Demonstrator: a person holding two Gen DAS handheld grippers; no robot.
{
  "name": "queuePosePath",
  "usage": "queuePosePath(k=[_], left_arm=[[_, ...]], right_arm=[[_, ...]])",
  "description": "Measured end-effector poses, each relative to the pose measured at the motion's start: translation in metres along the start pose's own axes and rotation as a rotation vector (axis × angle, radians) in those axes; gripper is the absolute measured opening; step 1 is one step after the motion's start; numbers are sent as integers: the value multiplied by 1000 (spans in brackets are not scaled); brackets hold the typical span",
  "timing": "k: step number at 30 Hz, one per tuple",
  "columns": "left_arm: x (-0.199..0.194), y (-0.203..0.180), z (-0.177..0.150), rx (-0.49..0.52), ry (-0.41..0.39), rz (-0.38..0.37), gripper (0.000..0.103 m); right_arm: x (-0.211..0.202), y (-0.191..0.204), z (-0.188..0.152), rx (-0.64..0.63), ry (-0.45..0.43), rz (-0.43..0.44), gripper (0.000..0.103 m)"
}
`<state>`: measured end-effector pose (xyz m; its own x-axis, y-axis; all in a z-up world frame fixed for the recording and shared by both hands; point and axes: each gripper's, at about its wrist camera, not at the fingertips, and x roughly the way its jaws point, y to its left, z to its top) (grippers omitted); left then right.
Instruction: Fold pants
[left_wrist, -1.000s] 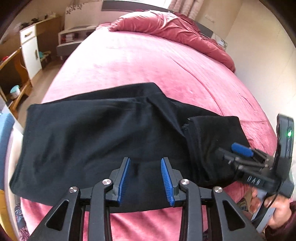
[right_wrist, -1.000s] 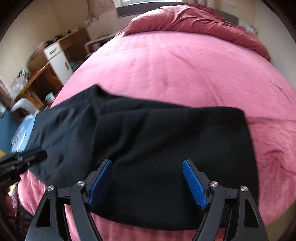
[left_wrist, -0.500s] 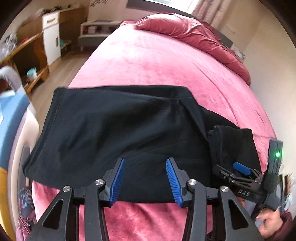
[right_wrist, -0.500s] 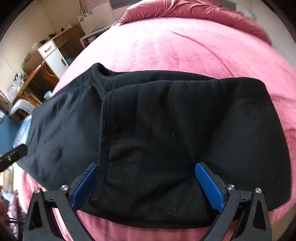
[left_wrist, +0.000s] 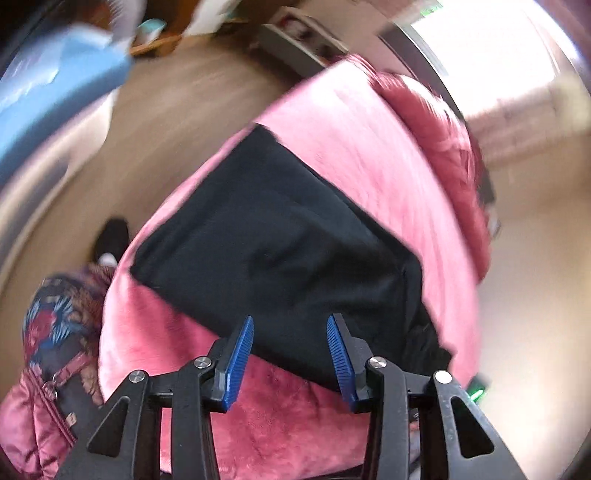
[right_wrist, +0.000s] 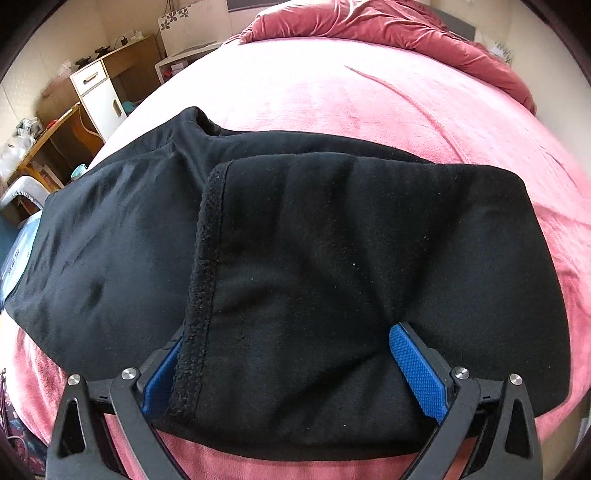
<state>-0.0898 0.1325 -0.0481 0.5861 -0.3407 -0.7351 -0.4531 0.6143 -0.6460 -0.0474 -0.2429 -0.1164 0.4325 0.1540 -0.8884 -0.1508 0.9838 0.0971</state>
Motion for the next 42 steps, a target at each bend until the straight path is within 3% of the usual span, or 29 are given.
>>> queuePosePath(k=[5,7,10,16,18,20,26,28,31,34,38,39,42], left_arm=[[-7,32,7,-174,-21,-84,44],[-2,44,7,-244,-37,-95,54],[7,58,5,-315,-29,-68,57],[28,69,3,-348,2,-24,55],[36,73,7,-356,4,-4,52],[37,73,9,-356,-3,14,32],[47,74,12,-306,8,37,28],[49,77,13,-312,6,34,21],[42,62,12,-229,-25,56,13],[26,21,10,-19,-100,87,13],[13,-50,-2,317,-151,23,12],[13,-73,-9,421,-139,-18,12],[24,-108,-26,578,-96,-68,12]], right_arm=[[0,2,-2,-3,-6,-2,103],[0,2,-3,-3,-9,0,103],[-3,-2,-4,2,-14,12,103],[-5,-5,-3,-4,-17,13,103],[-5,-5,-4,-10,-16,7,103],[-5,-4,-4,-9,-16,9,103],[-5,-2,-4,-16,-13,4,103],[-5,-1,-4,-19,-11,1,103],[-5,-2,-3,-17,-11,6,103],[-4,-4,-3,-14,-10,13,103],[-6,-7,-1,-9,-8,30,103],[-7,-9,0,-16,-2,37,103],[-13,-14,5,-36,13,59,103]])
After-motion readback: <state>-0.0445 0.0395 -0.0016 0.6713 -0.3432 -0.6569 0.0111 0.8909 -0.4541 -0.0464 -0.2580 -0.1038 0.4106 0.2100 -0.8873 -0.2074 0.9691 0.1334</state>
